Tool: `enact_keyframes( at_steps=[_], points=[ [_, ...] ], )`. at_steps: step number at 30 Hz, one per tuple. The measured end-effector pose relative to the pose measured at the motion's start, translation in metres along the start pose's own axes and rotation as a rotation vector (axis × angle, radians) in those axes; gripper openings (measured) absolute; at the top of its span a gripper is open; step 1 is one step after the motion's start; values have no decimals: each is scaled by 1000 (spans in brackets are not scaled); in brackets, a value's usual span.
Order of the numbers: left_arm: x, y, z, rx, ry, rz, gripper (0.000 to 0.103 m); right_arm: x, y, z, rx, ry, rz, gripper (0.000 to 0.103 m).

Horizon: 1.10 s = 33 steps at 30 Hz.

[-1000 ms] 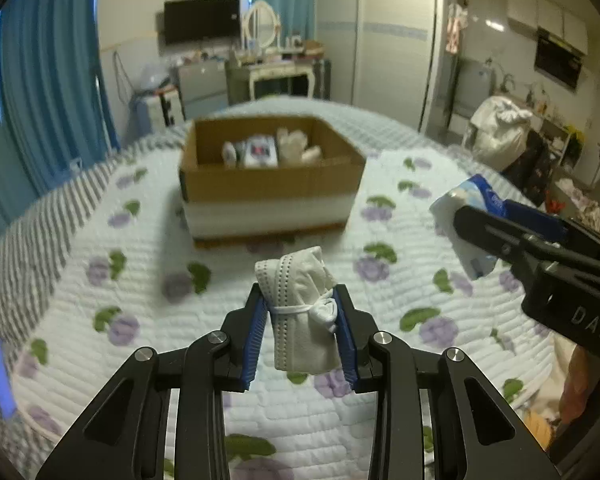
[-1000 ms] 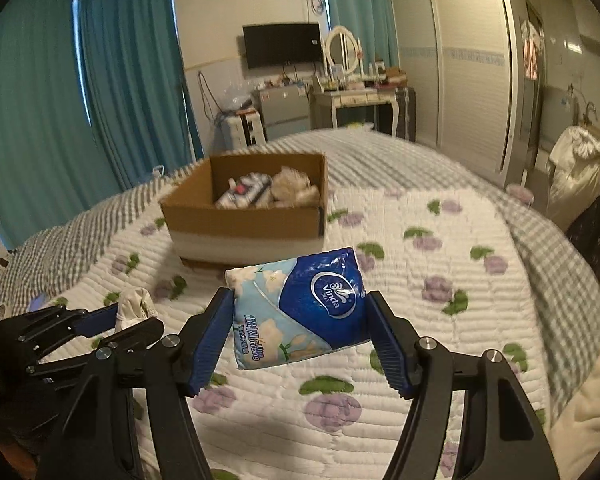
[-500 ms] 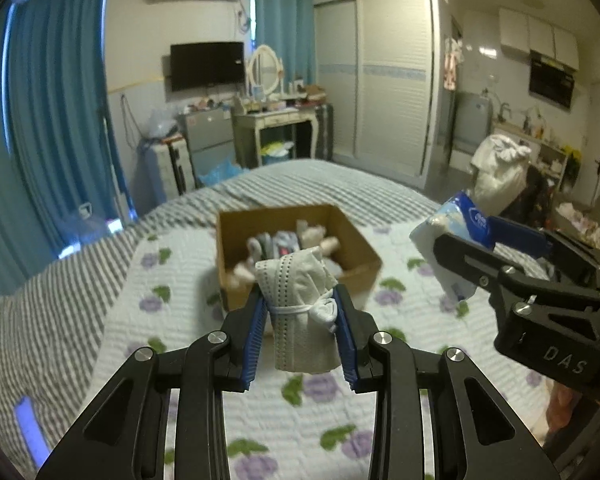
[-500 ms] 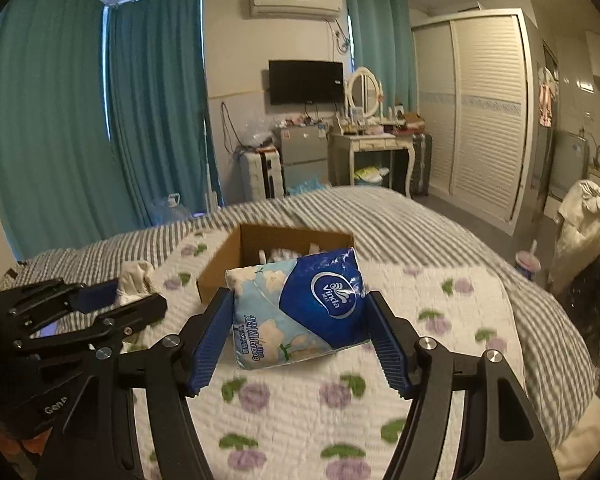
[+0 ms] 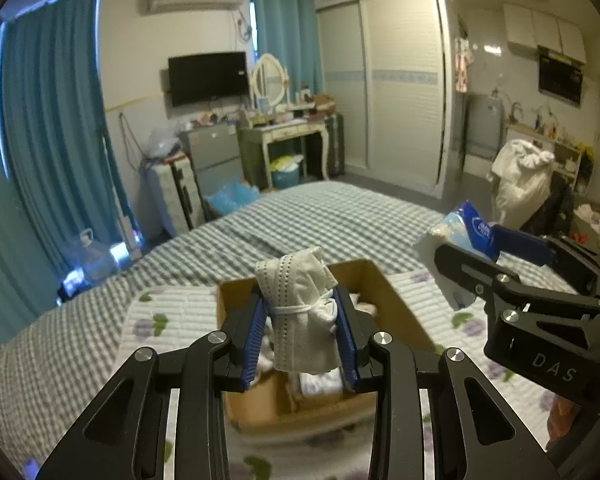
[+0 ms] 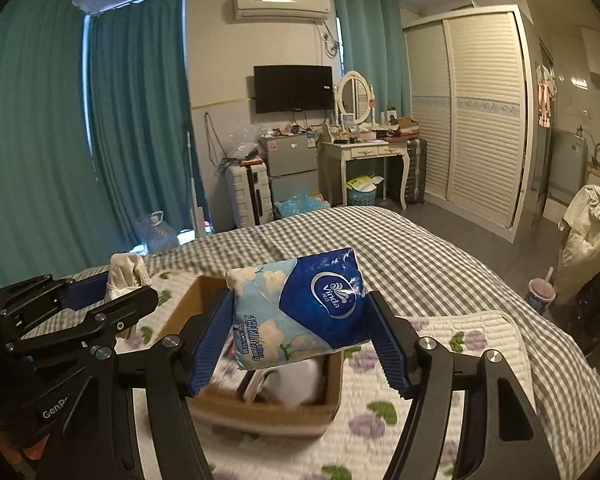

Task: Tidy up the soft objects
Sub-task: 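Carry the face mask and blue tissue pack into the box while both tools release them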

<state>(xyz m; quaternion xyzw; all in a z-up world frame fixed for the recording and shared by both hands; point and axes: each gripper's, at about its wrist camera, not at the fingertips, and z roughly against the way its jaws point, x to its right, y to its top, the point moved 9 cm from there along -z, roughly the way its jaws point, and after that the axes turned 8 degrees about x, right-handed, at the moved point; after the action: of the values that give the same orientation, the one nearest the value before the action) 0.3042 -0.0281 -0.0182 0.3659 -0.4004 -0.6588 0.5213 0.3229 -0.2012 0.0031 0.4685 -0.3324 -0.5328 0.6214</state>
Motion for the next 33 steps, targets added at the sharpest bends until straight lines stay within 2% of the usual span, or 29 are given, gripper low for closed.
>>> enact_keyframes(
  at_steps=[9, 13, 16, 19, 21, 22, 23, 27, 33],
  points=[
    [-21, -32, -88, -96, 36, 3, 32, 5, -36, -107, -112, 21, -20, 66],
    [-26, -41, -102, -131, 42, 11, 32, 9, -56, -137, -163, 18, -39, 66],
    [-29, -46, -105, -154, 38, 38, 32, 9, -59, -143, -165, 32, -57, 66],
    [-27, -40, -98, -128, 44, 45, 35, 7, -54, -145, -168, 50, -84, 71],
    [-23, -36, -94, -122, 52, 20, 48, 6, -49, -136, -158, 30, -83, 74],
    [-23, -33, -91, -123, 64, 11, 68, 8, -43, -130, -153, 28, -85, 74],
    [-22, -27, -82, -106, 84, 8, 77, 8, -36, -123, -146, 28, -90, 74],
    [-26, -1, -52, -59, 94, 35, 77, 16, -1, -85, -92, 0, -101, 78],
    [-25, 60, 31, 41, 119, 59, 78, 26, 66, 7, 24, -32, -94, 78]
  ],
)
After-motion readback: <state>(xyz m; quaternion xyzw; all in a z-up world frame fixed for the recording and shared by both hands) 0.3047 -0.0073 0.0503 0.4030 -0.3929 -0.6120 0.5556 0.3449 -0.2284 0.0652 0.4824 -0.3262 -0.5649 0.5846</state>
